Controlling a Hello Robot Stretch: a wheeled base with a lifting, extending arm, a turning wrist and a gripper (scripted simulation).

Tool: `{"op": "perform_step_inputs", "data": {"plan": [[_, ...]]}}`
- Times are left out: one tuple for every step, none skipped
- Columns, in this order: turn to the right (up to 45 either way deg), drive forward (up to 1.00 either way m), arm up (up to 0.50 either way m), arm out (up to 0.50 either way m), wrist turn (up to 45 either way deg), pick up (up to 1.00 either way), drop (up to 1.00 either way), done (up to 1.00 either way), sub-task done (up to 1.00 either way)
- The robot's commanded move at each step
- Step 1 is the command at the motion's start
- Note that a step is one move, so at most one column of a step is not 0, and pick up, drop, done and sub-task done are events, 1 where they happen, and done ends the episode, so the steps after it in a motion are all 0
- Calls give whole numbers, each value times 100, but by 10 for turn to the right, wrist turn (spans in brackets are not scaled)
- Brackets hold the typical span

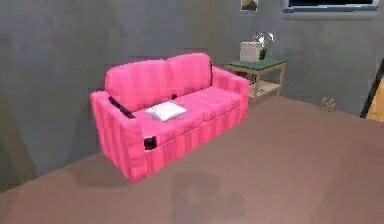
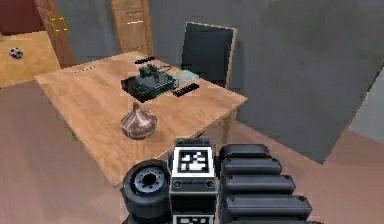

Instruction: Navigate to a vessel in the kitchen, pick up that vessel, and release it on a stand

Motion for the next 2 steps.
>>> {"op": "perform_step_inputs", "data": {"plan": [[0,45,0,0,0,0,0,0,0],[330,0,0,0,0,0,0,0,0]]}}
